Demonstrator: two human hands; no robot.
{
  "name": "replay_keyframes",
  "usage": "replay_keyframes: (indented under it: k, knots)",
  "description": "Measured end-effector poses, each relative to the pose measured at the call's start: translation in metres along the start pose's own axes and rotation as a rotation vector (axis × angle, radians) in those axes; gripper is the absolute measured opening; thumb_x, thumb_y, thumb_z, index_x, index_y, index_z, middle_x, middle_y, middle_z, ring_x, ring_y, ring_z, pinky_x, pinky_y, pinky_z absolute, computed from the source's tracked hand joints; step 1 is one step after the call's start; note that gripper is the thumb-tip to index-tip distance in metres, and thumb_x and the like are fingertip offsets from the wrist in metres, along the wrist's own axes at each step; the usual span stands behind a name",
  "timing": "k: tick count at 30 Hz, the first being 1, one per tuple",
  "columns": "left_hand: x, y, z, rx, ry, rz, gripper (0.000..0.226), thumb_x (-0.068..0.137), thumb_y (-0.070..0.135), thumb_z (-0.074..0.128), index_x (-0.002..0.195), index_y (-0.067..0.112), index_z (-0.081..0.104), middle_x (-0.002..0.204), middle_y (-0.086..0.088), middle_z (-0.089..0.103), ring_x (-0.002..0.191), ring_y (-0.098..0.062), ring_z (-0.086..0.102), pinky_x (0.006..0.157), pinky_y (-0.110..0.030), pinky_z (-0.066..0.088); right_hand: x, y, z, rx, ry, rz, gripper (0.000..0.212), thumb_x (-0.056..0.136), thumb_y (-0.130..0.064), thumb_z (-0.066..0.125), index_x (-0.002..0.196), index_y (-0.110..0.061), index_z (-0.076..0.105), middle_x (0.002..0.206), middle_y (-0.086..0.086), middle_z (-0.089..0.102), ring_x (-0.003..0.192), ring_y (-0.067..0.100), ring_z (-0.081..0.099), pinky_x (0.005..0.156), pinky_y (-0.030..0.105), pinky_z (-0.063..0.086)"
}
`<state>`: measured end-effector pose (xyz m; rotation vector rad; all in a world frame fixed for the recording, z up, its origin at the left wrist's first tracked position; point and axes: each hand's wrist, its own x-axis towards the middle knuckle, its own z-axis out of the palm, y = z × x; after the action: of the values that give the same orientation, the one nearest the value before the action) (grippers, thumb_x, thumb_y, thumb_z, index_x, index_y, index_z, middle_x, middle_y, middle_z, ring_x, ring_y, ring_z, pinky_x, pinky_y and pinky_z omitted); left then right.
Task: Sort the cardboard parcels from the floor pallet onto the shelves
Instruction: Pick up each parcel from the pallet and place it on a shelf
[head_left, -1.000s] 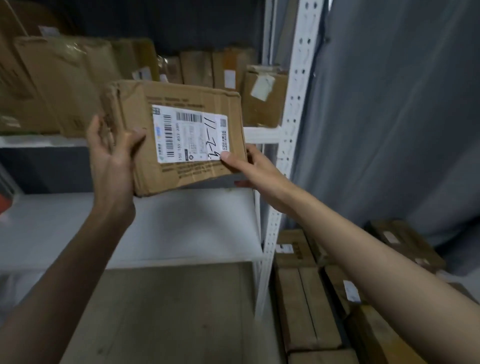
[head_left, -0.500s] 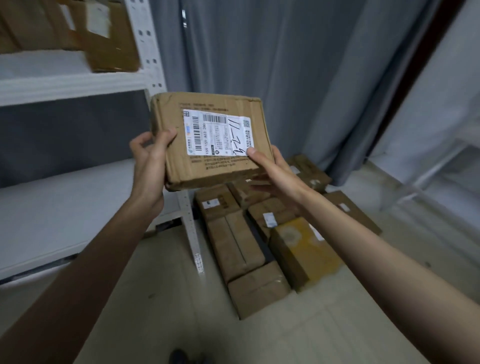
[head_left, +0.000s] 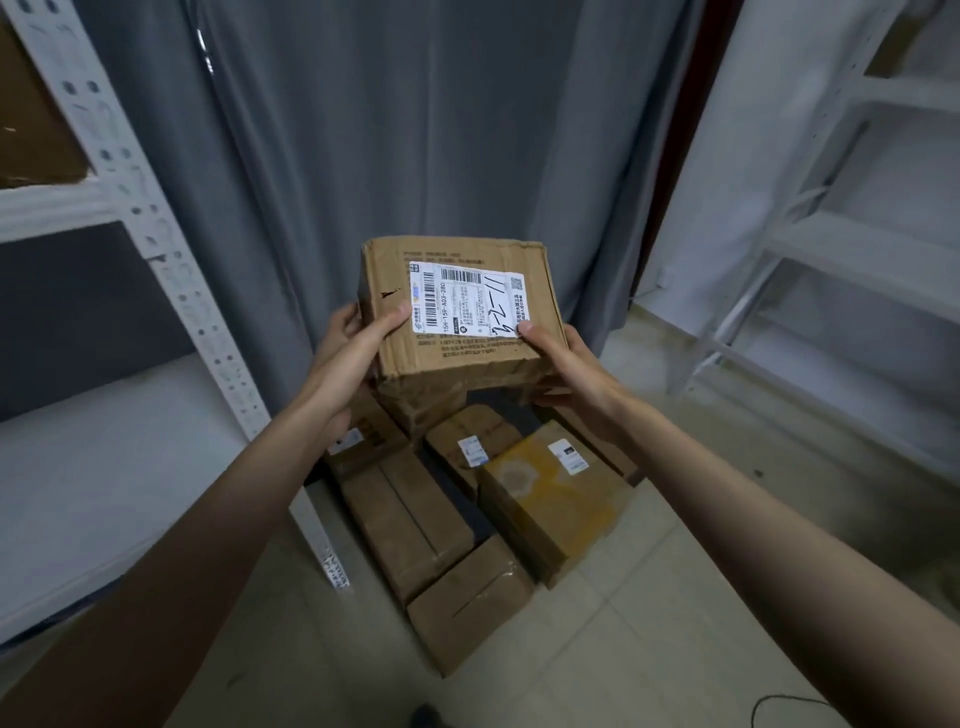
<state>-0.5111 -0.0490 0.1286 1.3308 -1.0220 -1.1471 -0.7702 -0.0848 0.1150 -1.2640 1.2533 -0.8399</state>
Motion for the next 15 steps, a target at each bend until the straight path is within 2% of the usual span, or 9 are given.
replay_keyframes:
  k: [3,5,6,9,12,15]
  knots:
    - [0.038,0.0,-0.003,-0.036,-0.037,-0.059,0.095,0.076,0.058,0.079,0.152,0.023,0.036,0.131,0.001,0.066,0.113,-0.017,0.067,0.093,-0.042,0.054,0.024,-0.003,-0.007,0.039,0.039,0.037,0.072,0.08,-0.076,0.062,0.133,-0.032,0.042,0.128,0.001,0.061,0.115,0.021,0.063,0.096,0.047,0.056]
    - [0.063,0.002,-0.004,-0.054,-0.1,-0.089,0.092,0.075,0.057,0.079,0.15,0.02,0.042,0.131,-0.004,0.067,0.116,-0.022,0.066,0.084,-0.036,0.054,0.041,-0.005,-0.01,0.068,0.067,0.049,0.06,0.082,-0.076,0.059,0.125,-0.036,0.043,0.126,0.002,0.061,0.113,0.021,0.064,0.094,0.045,0.056]
    - [0.075,0.0,-0.004,-0.061,-0.136,-0.093,0.086,0.075,0.056,0.077,0.147,0.018,0.047,0.129,-0.006,0.068,0.115,-0.023,0.067,0.08,-0.035,0.053,0.05,-0.006,-0.01,0.075,0.087,0.054,0.057,0.084,-0.075,0.057,0.123,-0.037,0.043,0.124,0.003,0.061,0.11,0.021,0.064,0.089,0.042,0.057]
    - [0.103,-0.009,0.0,-0.078,-0.236,-0.084,0.053,0.086,0.047,0.071,0.13,0.019,0.065,0.12,-0.007,0.073,0.108,-0.023,0.07,0.091,-0.039,0.052,0.074,0.0,-0.009,0.099,0.169,0.069,0.063,0.088,-0.073,0.053,0.135,-0.034,0.038,0.12,0.004,0.063,0.103,0.021,0.066,0.076,0.035,0.052]
    - [0.126,-0.022,0.003,-0.122,-0.287,-0.127,0.04,0.094,0.036,0.065,0.129,0.017,0.065,0.121,-0.009,0.073,0.103,-0.021,0.072,0.084,-0.032,0.057,0.095,0.016,-0.009,0.137,0.212,0.09,0.069,0.088,-0.072,0.053,0.143,-0.036,0.033,0.12,0.005,0.064,0.101,0.021,0.068,0.074,0.035,0.053]
    - [0.147,-0.039,0.005,-0.148,-0.301,-0.211,0.049,0.095,0.032,0.063,0.138,0.011,0.056,0.129,-0.013,0.068,0.12,-0.03,0.065,0.104,-0.044,0.05,0.114,0.032,-0.01,0.179,0.207,0.13,0.07,0.083,-0.071,0.055,0.142,-0.04,0.036,0.119,0.005,0.067,0.098,0.022,0.071,0.07,0.036,0.056]
